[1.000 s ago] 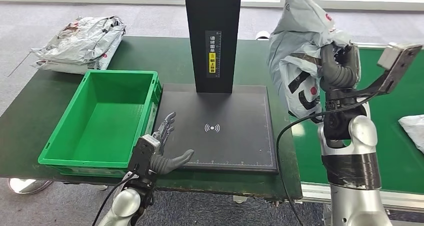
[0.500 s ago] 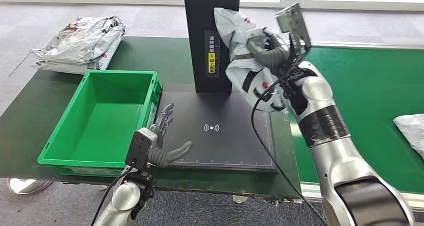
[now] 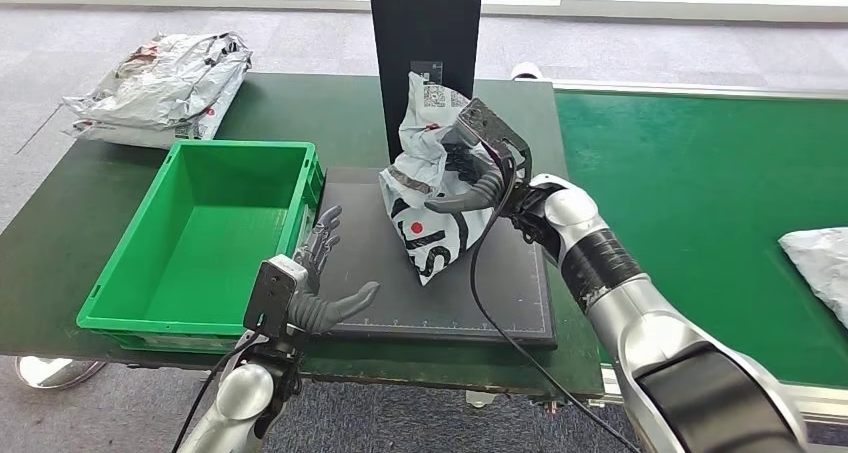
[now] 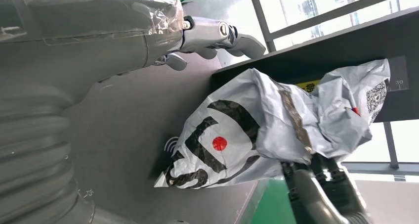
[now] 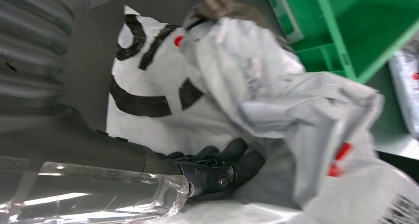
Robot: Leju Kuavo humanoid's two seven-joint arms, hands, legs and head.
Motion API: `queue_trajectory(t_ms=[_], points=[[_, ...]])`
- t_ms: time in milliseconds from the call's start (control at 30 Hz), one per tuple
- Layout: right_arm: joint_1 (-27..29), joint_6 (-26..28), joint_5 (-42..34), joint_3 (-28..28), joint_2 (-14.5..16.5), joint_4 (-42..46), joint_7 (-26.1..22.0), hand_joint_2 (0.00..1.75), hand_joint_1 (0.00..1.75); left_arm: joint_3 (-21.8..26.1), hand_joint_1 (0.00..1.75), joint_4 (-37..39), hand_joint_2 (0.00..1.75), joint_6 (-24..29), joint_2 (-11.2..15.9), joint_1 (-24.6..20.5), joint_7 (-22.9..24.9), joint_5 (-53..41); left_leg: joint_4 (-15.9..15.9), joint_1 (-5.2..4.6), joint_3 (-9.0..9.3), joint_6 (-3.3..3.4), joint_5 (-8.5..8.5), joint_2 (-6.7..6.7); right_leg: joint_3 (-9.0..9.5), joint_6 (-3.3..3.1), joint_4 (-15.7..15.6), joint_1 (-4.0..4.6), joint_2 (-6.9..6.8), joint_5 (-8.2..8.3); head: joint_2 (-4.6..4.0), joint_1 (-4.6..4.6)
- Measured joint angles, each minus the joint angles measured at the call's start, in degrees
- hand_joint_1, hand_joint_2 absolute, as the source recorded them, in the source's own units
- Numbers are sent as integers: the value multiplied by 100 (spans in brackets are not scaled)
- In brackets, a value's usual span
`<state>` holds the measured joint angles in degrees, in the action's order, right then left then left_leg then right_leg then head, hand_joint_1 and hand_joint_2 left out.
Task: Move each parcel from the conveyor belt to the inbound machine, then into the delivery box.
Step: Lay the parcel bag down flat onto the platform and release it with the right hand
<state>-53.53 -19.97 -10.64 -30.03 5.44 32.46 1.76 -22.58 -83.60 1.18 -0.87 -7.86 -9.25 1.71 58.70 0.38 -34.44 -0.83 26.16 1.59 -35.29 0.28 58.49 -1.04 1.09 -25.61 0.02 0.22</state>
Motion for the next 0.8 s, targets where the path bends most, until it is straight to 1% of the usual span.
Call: queue_trajectory(t_ms=[167, 233, 333, 433, 500, 600, 700, 800], points=[[100, 136, 97, -209, 1, -97, -2, 175, 0, 1, 0, -59, 175, 3, 30, 28, 30, -9, 0, 0, 2, 0, 0, -2, -1, 0, 0, 2, 1, 0, -1, 0], [157, 86, 80, -277, -2, -119, -11, 175, 0, 0, 0, -88, 175, 3, 37, 49, 50, -32, 0, 0, 2, -1, 0, -2, -2, -1, 0, 3, 2, 0, -1, 0], [247, -318, -35, -349, -25, -123, -50, 175, 0, 0, 0, -104, 175, -8, 40, 58, 82, -48, 0, 0, 3, -1, 0, -3, -3, -1, 0, 4, 3, 0, -1, 0], [347, -875, -192, -399, -105, 27, -277, 175, 0, 1, 0, -102, 175, -37, 42, 57, 87, -49, 0, 0, 2, -1, 0, -4, -3, -1, 0, 3, 3, 0, 0, 0], [426, -1146, -357, -400, -196, 313, -480, 175, 0, 1, 0, -101, 175, -44, 48, 63, 79, -49, 0, 0, 2, -1, 0, -4, -3, 0, 0, 2, 3, 0, 0, 0], [498, -1310, -549, -400, -333, 822, -611, 175, 0, 0, 0, -101, 175, -44, 64, 77, 55, -49, 1, 0, 3, -1, 0, -6, -3, 0, 0, 1, 3, 0, 0, 0], [596, -1328, -734, -398, -455, 1325, -741, 175, 0, 3, 0, -111, 175, -28, 79, 107, 8, -59, 1, 0, 3, -1, 0, -5, -2, 0, -1, 2, 3, 0, -1, 0], [801, -1199, -1039, -329, -617, 2181, -960, 175, 0, 22, 0, -142, 175, 29, 92, 200, -63, -85, 2, 0, 3, -2, 2, -6, -3, 0, -1, 2, 3, 0, -1, -1]])
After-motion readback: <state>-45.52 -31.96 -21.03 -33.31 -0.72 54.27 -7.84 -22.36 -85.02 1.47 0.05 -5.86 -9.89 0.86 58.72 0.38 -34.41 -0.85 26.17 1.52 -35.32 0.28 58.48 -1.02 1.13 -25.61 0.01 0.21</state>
